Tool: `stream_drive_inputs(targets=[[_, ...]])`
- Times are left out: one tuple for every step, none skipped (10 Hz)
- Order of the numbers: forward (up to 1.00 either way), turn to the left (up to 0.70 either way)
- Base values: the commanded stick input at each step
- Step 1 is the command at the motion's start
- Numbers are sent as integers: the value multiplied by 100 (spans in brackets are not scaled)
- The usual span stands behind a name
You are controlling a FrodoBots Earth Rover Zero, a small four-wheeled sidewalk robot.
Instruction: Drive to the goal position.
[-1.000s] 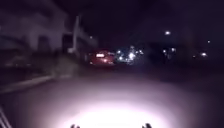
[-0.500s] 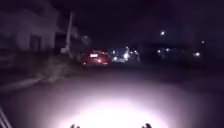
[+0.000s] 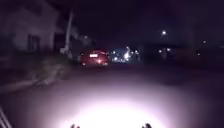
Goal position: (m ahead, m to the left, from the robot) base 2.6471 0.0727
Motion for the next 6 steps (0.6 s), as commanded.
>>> stream_drive_inputs(targets=[[70, 0], [70, 0], [70, 0], [70, 0], [70, 0], [70, 0]])
